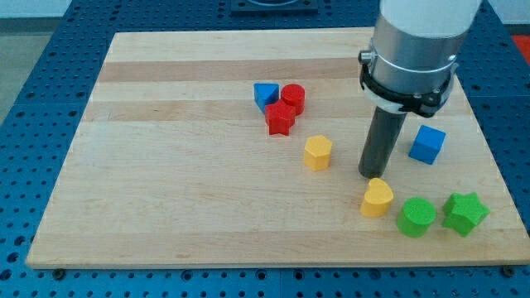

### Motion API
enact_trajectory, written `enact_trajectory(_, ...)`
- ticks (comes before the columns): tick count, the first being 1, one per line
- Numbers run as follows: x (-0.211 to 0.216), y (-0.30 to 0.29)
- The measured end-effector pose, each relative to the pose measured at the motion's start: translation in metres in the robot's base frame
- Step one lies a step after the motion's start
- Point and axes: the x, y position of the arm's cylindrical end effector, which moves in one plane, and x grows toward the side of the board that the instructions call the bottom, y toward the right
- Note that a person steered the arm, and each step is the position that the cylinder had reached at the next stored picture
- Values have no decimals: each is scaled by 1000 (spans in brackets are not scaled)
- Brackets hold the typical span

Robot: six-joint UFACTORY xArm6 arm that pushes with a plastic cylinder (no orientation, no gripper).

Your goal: Slightly move the yellow heart left side the green circle

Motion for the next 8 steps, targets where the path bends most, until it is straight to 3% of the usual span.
enact_trajectory(8,28,-18)
